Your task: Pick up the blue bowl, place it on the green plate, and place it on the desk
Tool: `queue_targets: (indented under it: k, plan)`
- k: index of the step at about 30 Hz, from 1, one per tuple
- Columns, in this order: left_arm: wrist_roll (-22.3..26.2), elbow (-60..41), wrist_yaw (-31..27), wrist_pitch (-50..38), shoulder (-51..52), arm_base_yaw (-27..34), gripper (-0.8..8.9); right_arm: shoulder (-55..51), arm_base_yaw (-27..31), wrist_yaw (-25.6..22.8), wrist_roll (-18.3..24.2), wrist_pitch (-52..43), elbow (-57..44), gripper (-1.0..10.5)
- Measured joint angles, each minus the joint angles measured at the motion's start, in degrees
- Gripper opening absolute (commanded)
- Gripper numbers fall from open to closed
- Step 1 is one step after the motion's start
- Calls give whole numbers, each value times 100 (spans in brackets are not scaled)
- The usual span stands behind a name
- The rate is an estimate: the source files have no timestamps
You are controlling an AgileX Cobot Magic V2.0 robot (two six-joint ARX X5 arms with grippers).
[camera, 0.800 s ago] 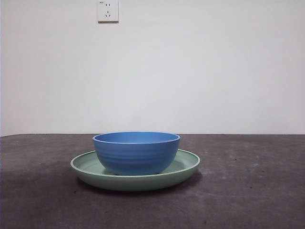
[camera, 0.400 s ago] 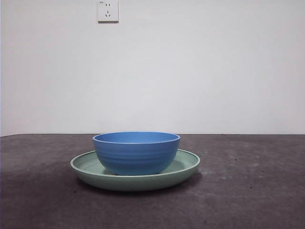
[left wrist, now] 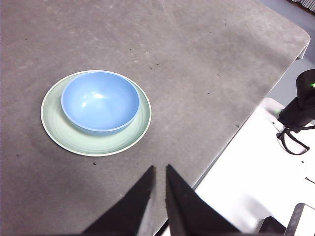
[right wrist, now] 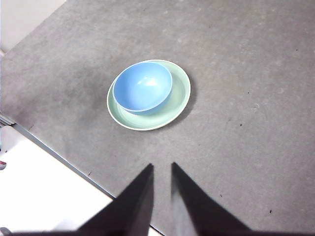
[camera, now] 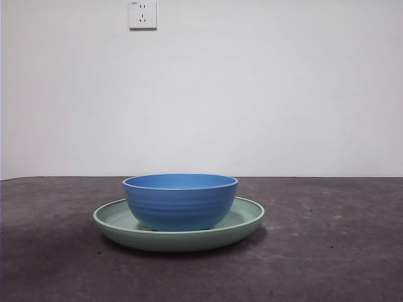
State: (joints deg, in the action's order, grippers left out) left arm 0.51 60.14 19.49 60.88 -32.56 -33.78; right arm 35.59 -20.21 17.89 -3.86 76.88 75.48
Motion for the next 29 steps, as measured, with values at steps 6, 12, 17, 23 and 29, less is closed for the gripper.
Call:
queue_targets:
  k: [6,12,17,23,29]
  plan:
    - [0,0,0,0,0,0,27,0,0,0,0,0,0,39]
    - [0,-26,0,-74,2,0,27,0,0,0,0,0,0,39]
    - [0,-234,2,-155,57,210,27,0,0,0,0,0,0,39]
    - [13,-1211,2,-901,588,1071,27,0,0,0,0,0,0,39]
    - [142,-3128,2,-2835,1515,2243,27,0,0,0,0,0,0,39]
